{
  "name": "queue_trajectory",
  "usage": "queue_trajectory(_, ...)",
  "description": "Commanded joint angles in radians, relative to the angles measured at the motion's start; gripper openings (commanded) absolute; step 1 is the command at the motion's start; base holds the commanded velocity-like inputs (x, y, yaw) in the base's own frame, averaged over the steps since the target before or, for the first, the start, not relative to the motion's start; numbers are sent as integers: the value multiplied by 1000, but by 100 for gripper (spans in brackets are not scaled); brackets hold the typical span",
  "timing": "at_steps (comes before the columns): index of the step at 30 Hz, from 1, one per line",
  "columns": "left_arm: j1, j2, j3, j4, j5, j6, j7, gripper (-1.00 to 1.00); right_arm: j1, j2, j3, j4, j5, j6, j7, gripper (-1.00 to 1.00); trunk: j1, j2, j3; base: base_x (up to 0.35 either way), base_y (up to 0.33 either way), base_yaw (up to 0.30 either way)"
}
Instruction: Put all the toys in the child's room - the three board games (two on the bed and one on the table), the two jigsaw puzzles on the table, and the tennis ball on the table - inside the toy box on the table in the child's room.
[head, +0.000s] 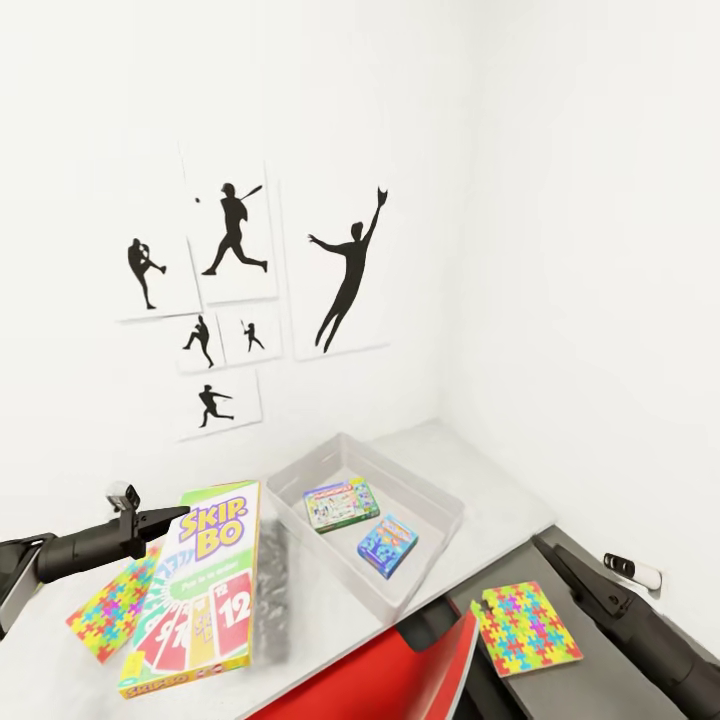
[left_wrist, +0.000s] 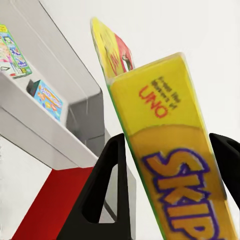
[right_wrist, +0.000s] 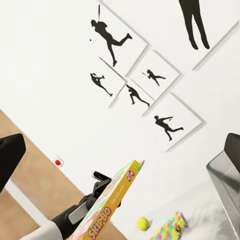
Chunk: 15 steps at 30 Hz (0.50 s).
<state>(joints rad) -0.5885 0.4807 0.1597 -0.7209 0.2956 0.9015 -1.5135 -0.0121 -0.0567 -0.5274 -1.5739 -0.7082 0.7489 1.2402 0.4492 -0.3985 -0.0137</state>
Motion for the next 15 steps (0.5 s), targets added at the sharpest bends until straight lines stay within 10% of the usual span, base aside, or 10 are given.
queue_trajectory(1, -1, 0, 0, 0, 0, 10, -3, -100, 0, 0, 0, 0, -4, 7, 1, 100, 1, -2, -1, 126, -1, 0)
queue_trajectory(15, -1, 1, 0, 0, 1, 10, -2, -100, 0, 1, 0, 0, -3, 6, 1, 100, 1, -2, -1, 104, 0, 0)
